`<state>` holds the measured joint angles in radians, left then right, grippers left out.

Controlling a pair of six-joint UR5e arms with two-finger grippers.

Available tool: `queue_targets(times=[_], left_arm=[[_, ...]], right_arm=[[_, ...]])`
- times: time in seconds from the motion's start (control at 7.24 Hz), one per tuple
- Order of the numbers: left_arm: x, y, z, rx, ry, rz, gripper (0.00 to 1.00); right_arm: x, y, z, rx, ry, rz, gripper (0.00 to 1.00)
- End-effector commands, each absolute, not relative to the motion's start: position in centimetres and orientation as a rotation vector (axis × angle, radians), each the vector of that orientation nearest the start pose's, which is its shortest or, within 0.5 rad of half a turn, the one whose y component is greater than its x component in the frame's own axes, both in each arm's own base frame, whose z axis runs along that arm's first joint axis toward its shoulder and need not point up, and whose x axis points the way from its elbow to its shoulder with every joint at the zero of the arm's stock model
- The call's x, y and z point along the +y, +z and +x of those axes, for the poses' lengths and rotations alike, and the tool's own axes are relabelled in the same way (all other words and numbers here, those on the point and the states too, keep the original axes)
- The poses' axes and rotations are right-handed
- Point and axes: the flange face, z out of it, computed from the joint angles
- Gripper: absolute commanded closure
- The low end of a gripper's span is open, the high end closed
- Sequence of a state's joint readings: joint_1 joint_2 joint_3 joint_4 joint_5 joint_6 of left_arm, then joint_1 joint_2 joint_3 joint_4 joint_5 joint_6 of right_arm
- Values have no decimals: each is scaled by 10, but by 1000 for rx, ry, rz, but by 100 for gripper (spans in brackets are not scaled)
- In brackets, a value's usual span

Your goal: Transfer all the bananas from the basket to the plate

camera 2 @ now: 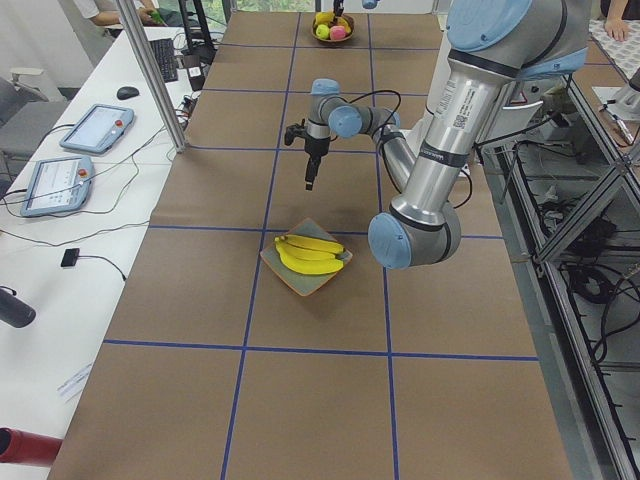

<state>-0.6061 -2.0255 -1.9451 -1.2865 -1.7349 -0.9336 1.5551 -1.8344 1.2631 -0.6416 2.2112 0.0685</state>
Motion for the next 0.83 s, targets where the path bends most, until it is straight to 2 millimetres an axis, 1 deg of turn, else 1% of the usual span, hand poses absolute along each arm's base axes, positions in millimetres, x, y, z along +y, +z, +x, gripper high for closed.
queue_targets(times=[0.0, 0.14, 0.28, 0.41, 0.55, 0.69], left_arm=[[-432, 287, 416, 536, 73, 187, 0], [-431, 287, 417, 536, 75, 187, 0], [-432, 287, 417, 535, 75, 186, 0], [-434, 289, 420, 546, 73, 194, 0], [-437, 293, 423, 553, 73, 200, 0], [-438, 288, 425, 582, 45, 207, 0]], right_arm=[[-354, 812, 87, -649, -55, 371, 100], [-357, 805, 99, -682, -31, 393, 100], [-357, 797, 103, -727, -26, 398, 100], [-372, 770, 107, -763, -21, 406, 100], [-396, 721, 111, -775, -17, 406, 100], [-412, 671, 112, -781, 5, 380, 100]])
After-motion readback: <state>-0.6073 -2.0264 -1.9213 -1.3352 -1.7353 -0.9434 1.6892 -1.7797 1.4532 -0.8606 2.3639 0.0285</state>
